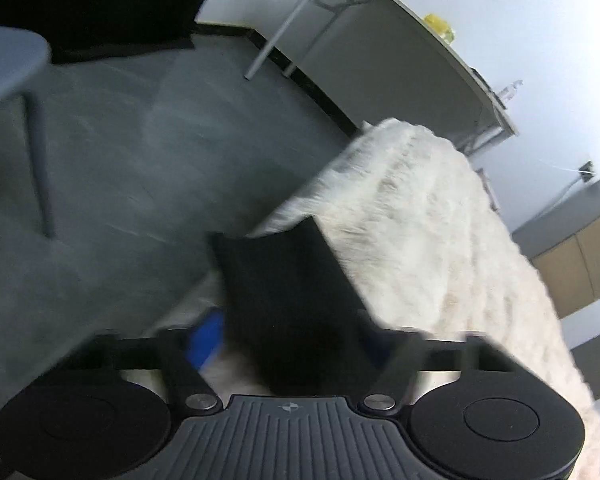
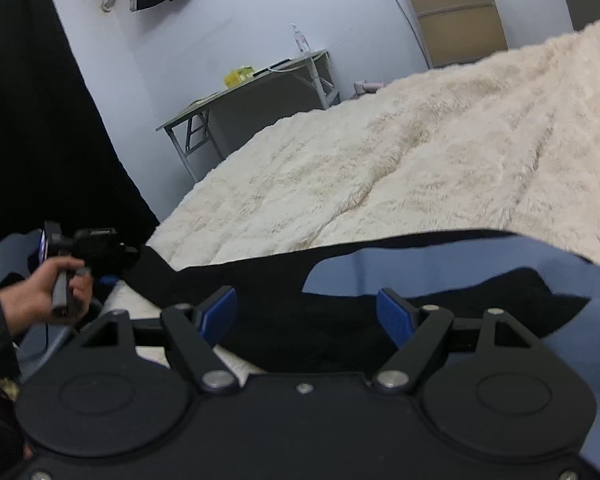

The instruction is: Fold clothes

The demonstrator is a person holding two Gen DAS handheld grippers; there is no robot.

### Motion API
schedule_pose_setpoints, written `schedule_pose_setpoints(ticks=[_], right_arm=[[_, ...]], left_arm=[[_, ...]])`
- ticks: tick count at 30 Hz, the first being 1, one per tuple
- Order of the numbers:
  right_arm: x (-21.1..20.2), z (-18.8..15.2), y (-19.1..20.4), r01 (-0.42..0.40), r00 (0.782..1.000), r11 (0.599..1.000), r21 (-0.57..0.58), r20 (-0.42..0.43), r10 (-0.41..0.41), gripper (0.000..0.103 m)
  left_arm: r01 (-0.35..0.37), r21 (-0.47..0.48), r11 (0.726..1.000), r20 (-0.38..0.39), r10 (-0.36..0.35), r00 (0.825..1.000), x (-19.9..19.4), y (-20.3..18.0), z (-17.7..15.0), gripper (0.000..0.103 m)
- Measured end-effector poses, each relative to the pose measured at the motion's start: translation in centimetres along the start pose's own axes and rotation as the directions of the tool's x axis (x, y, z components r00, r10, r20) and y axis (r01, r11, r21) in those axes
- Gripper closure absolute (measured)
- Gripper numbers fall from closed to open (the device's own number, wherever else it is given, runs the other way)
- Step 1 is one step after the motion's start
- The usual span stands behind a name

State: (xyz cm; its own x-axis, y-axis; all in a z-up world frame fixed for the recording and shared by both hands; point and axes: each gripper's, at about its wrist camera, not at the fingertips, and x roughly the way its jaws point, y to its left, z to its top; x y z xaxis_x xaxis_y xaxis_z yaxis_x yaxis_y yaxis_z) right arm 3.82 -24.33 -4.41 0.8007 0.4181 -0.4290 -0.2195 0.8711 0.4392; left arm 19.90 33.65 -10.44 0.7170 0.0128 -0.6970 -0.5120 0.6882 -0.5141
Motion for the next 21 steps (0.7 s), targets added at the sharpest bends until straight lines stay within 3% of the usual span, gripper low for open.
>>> schedule_pose_setpoints(ticks=[3,11,14,15,21], right_arm=[[-0.1,0.1,-0.3,-0.010,1.000,1.000,0.019,0.008,0.010,0.027],[-0.5,0.2,-1.5,-0.066,0.997,0.994,0.092,0.042,0.062,0.027],[-0.2,0.1,-1.6,-0.049,0.999,0.994,0.095,0.017,0.048,0.027],[-0.2,0.1,-1.6,-0.056,0.998,0.993,0.099,0.016,0.055,0.027],[-0.4,0.3,-1.5,-0.044,0.999,0.995,0.092,0.030,0.041,0.027]], left_arm=[[-0.042,0.083,0.996,0.131,0.031,0.991,-1.8,-1.4,-0.7,0.102],[0.093,0.091,0.991,0.226,-0.112,0.968,-11.9,-1.9,-1.2,0.102],[0.135,0.024,0.991,0.107,-0.137,0.985,-12.6,-1.9,-0.6,0.094],[0.134,0.016,0.991,0.100,-0.135,0.986,-12.2,-2.0,-0.6,0.094],[0.084,-0.050,0.995,0.153,-0.076,0.985,-12.7,-0.8,-1.1,0.102]])
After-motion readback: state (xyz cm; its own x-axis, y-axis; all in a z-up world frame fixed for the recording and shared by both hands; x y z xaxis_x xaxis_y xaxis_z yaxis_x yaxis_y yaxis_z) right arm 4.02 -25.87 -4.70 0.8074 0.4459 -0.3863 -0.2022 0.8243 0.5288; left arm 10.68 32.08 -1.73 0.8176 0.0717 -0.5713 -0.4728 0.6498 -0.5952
